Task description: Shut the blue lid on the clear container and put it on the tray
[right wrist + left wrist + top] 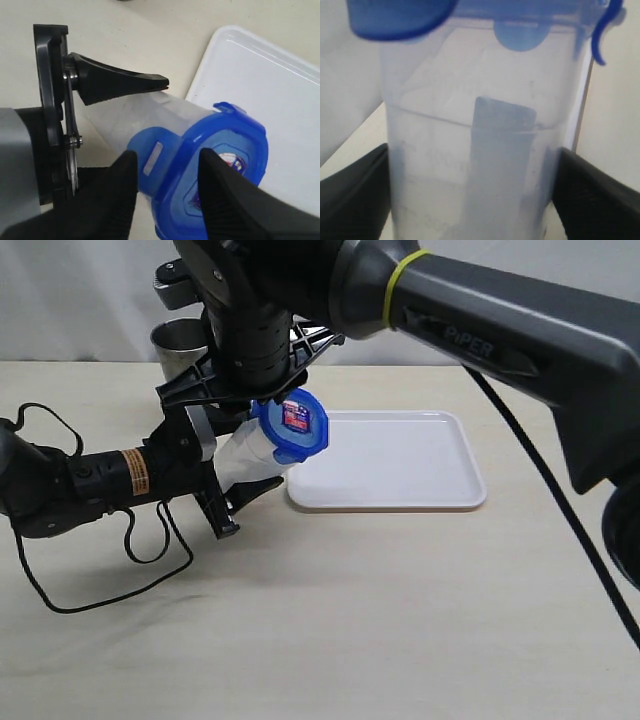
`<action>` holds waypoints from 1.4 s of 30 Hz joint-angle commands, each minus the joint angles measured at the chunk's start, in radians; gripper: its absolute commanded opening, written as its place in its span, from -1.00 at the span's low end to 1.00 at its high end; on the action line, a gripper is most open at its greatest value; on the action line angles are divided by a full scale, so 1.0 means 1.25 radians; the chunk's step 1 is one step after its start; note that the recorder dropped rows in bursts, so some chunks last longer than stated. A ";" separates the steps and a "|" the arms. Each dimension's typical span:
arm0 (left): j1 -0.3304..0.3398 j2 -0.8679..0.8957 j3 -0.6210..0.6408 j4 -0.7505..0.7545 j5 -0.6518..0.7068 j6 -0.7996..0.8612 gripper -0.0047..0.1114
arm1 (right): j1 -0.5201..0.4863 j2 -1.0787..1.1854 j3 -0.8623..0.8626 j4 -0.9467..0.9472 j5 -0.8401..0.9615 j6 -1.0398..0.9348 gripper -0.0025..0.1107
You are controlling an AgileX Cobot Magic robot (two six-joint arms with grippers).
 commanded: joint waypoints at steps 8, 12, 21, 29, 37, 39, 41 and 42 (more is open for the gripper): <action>-0.006 -0.005 -0.002 -0.006 -0.020 -0.006 -0.92 | -0.002 0.032 0.003 -0.002 0.007 0.009 -0.28; -0.006 -0.005 -0.002 -0.004 -0.035 -0.009 -0.92 | -0.002 0.032 0.003 0.007 0.007 0.000 -0.34; -0.006 -0.005 -0.002 0.017 -0.057 -0.009 -0.92 | -0.001 0.044 0.003 0.019 0.007 -0.041 -0.78; -0.006 -0.005 -0.002 0.020 -0.062 -0.013 -0.92 | -0.001 0.056 -0.012 0.011 0.007 -0.072 -0.78; -0.006 -0.005 -0.002 0.017 -0.048 -0.013 -0.92 | -0.002 -0.014 -0.111 0.070 0.007 -0.106 -0.31; -0.006 -0.005 -0.002 0.017 -0.046 -0.013 -0.92 | -0.004 -0.034 -0.111 0.019 0.007 -0.046 -0.28; -0.006 -0.005 -0.002 0.017 -0.046 -0.013 -0.92 | -0.020 -0.049 -0.103 0.008 0.007 0.004 -0.28; -0.006 -0.005 -0.002 0.017 -0.046 -0.013 -0.92 | -0.031 -0.052 -0.101 0.034 0.007 0.007 -0.28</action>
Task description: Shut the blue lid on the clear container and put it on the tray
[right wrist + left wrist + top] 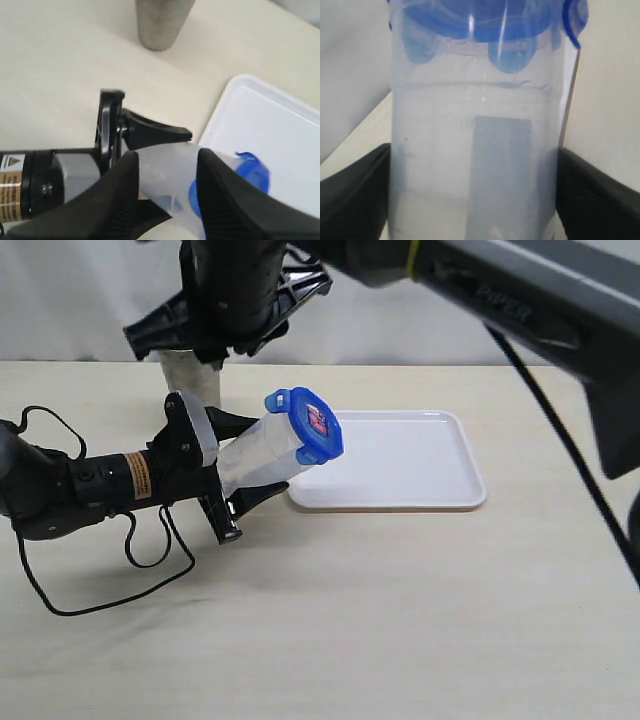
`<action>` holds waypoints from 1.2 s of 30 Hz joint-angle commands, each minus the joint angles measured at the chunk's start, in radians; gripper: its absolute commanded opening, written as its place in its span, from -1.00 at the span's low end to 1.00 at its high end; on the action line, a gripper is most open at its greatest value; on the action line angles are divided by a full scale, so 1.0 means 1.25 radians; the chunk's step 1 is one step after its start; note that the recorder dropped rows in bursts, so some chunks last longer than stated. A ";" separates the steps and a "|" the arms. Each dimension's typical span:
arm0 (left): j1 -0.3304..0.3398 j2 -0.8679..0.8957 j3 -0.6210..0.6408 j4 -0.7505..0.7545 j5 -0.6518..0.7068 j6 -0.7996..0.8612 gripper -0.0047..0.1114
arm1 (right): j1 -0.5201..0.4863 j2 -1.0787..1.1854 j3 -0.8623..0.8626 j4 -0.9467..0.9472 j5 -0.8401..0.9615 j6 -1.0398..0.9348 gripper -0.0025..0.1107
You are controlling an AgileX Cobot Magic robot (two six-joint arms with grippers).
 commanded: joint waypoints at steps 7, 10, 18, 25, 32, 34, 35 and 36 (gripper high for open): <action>-0.002 -0.009 -0.002 -0.009 -0.020 -0.008 -0.92 | -0.104 -0.017 0.066 0.075 0.004 0.047 -0.36; -0.002 -0.009 -0.002 -0.011 -0.020 -0.008 -0.92 | -0.106 -0.020 0.122 0.069 0.004 0.040 -0.38; -0.002 -0.009 -0.002 -0.012 -0.017 -0.008 -0.92 | -0.100 -0.021 0.143 0.079 0.004 0.037 -0.38; -0.002 -0.009 -0.002 -0.011 -0.017 -0.008 -0.92 | -0.083 0.012 0.143 0.070 0.004 0.045 -0.38; -0.002 -0.009 -0.002 -0.011 -0.023 -0.008 -0.92 | -0.083 0.015 0.143 0.075 0.004 0.045 -0.38; -0.002 -0.009 -0.002 -0.011 -0.023 -0.008 -0.92 | -0.083 0.015 0.146 0.075 0.004 0.045 -0.38; -0.002 -0.009 -0.002 -0.011 -0.023 -0.008 -0.92 | -0.083 0.015 0.146 0.075 0.004 0.045 -0.38; -0.002 -0.009 -0.002 -0.009 -0.023 -0.008 -0.92 | -0.083 0.018 0.146 0.075 0.004 0.040 -0.38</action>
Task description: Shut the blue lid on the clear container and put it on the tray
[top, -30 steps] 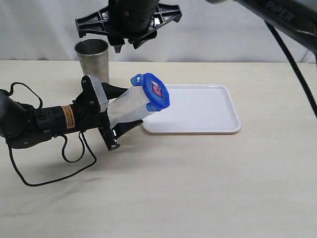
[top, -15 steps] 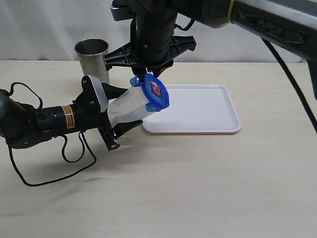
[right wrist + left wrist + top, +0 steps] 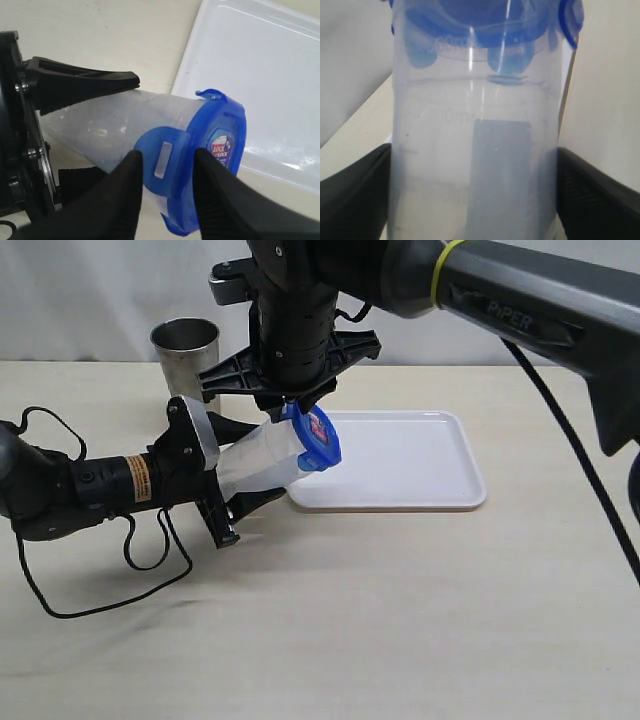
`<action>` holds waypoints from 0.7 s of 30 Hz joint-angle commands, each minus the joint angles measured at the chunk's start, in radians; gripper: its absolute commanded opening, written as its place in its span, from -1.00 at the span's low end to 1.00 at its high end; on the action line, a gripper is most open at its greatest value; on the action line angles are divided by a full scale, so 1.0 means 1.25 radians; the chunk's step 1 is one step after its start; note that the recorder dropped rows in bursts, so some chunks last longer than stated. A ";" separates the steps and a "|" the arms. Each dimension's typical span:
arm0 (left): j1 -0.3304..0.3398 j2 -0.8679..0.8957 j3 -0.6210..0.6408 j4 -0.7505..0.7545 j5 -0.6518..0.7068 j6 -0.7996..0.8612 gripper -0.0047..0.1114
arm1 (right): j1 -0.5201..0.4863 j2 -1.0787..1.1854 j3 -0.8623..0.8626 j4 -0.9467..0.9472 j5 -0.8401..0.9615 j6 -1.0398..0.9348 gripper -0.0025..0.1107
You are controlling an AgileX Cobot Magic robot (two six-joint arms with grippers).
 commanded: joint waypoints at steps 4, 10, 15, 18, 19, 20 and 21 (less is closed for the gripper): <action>-0.002 -0.009 -0.002 0.004 -0.006 -0.027 -0.92 | -0.012 0.017 0.006 0.003 0.007 -0.006 -0.38; -0.002 -0.016 -0.002 0.042 0.046 -0.046 -0.92 | -0.021 0.015 0.006 0.014 0.007 -0.041 -0.38; -0.005 -0.071 -0.002 0.059 0.211 -0.050 -0.92 | -0.039 -0.007 0.002 0.002 0.007 -0.063 -0.38; -0.005 -0.074 -0.002 0.129 0.258 -0.064 -0.92 | -0.063 -0.021 0.004 0.028 0.007 -0.087 -0.38; -0.005 -0.074 -0.002 0.146 0.270 -0.071 -0.92 | -0.070 -0.022 0.007 0.045 0.007 -0.097 -0.38; -0.005 -0.072 -0.002 0.165 0.279 -0.080 -0.92 | -0.080 -0.022 0.010 0.070 0.007 -0.116 -0.38; -0.007 -0.072 -0.002 0.183 0.285 -0.086 -0.92 | -0.087 -0.022 0.015 0.096 0.007 -0.133 -0.38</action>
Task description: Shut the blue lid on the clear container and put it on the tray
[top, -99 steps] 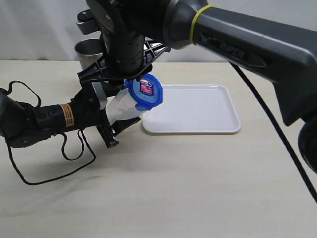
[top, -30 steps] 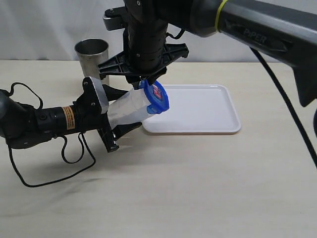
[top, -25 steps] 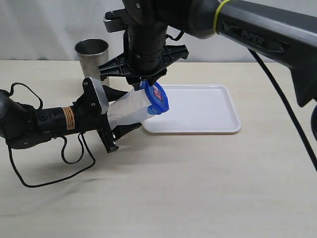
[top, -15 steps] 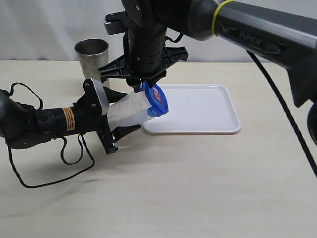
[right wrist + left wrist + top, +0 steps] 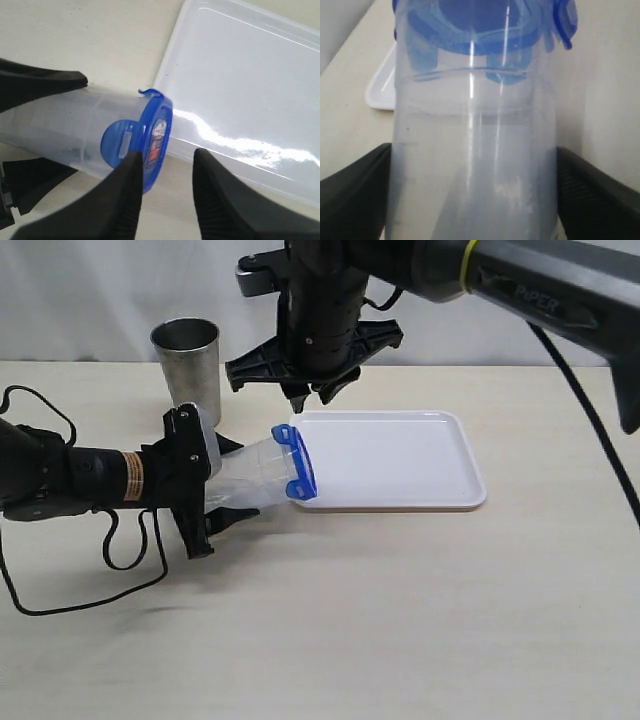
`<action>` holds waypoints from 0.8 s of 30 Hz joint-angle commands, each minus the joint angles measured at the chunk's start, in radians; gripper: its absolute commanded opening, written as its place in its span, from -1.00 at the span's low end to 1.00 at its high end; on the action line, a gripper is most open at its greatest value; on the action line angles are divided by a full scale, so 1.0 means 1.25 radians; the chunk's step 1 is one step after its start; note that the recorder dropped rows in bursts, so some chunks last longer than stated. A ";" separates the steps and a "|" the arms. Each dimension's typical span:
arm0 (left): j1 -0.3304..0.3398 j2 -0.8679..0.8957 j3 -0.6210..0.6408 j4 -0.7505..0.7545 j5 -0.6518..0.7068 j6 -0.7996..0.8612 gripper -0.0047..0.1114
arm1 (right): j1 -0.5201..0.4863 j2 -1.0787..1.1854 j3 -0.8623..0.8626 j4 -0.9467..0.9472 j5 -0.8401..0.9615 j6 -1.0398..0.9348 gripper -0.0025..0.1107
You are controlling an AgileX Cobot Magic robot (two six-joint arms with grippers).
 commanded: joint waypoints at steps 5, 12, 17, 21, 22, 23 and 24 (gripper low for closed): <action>-0.009 -0.007 -0.002 0.072 0.060 -0.038 -0.92 | -0.072 -0.014 0.076 0.170 -0.010 -0.121 -0.38; -0.009 -0.007 -0.002 0.072 0.047 -0.039 -0.92 | -0.126 -0.014 0.180 0.387 -0.123 -0.249 -0.36; -0.009 -0.007 -0.002 0.072 0.042 -0.044 -0.92 | -0.129 -0.014 0.184 0.436 -0.213 -0.269 -0.16; -0.009 -0.007 -0.002 0.072 0.024 -0.050 -0.92 | -0.129 -0.014 0.184 0.422 -0.206 -0.259 -0.20; -0.009 -0.007 -0.002 0.072 0.023 -0.050 -0.92 | -0.129 -0.014 0.184 0.414 -0.206 -0.249 -0.22; -0.009 -0.007 -0.002 0.072 0.023 -0.050 -0.92 | -0.129 -0.014 0.184 0.402 -0.206 -0.241 -0.23; -0.009 -0.007 -0.002 0.072 0.023 -0.050 -0.92 | -0.129 -0.013 0.184 0.384 -0.208 -0.231 -0.25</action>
